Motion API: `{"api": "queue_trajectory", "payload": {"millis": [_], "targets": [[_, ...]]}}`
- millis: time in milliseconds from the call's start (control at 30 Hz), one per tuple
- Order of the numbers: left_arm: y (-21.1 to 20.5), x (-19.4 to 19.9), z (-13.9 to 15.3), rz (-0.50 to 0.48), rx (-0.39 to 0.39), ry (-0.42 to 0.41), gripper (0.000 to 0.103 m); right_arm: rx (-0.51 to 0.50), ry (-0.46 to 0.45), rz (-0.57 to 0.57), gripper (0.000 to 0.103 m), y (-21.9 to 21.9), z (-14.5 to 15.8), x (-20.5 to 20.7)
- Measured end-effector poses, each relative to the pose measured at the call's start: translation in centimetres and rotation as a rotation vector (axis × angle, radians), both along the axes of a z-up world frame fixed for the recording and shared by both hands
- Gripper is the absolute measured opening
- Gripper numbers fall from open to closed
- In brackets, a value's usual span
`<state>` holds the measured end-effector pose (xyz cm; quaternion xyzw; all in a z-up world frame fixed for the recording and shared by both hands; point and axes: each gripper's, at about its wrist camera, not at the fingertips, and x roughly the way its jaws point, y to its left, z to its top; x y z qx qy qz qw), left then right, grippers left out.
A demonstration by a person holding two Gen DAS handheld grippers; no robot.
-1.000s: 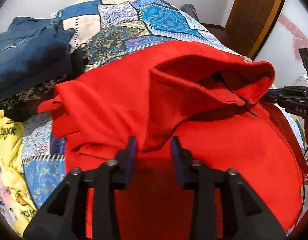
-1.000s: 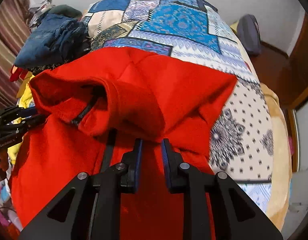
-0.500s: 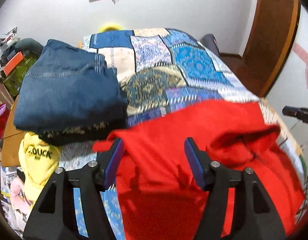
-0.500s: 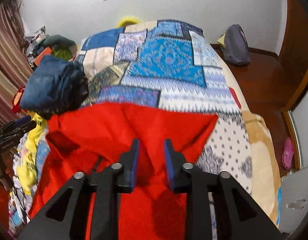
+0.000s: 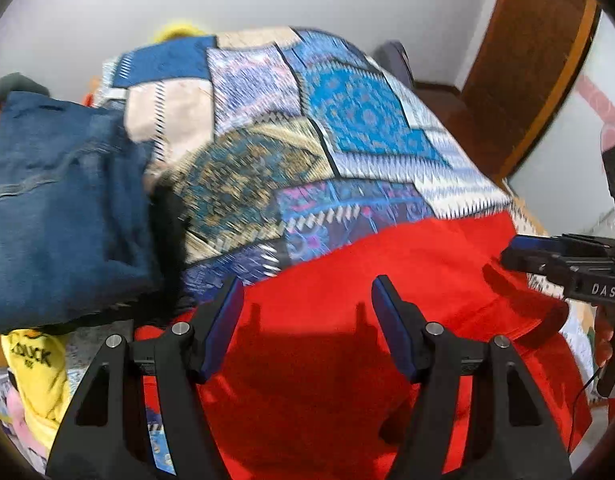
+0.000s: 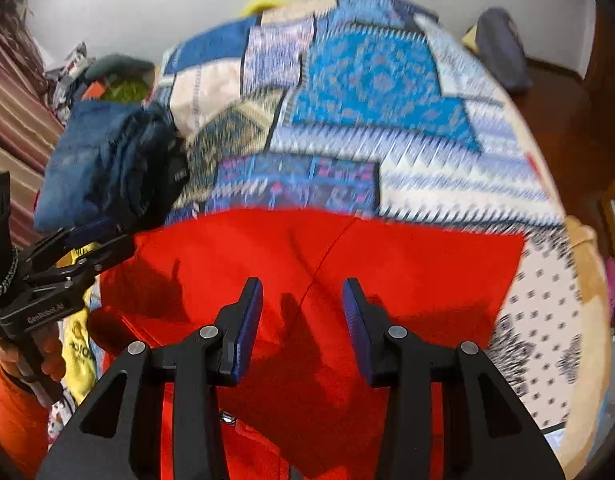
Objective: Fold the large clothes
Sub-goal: 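Fold the held collar edge toward the hem with both tools, release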
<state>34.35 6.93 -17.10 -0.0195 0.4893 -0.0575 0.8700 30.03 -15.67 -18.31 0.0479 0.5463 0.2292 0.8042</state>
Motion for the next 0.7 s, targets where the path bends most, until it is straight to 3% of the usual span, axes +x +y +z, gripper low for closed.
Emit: {"api": "queue_trajectory", "payload": {"millis": [167, 333, 500, 700], "targets": [[-2.1, -1.1, -3.1, -0.111, -0.026, 0.06, 0.065, -0.049, 0.05, 0.058, 0.038, 0.9, -2.5, -1.6], [-3.7, -3.8, -5.0, -0.174, 0.066, 0.069, 0.066, -0.091, 0.033, 0.106, 0.039, 1.0, -3.4, -3.7], [-3.8, -6.7, -5.4, -0.15, 0.093, 0.043, 0.067, -0.082, 0.019, 0.104, 0.047, 0.0, -3.5, -5.3], [-2.7, -9.6, -5.5, -0.087, 0.057, 0.017, 0.078, -0.168, -0.064, 0.124, 0.057, 0.1, -3.5, -7.9]]}}
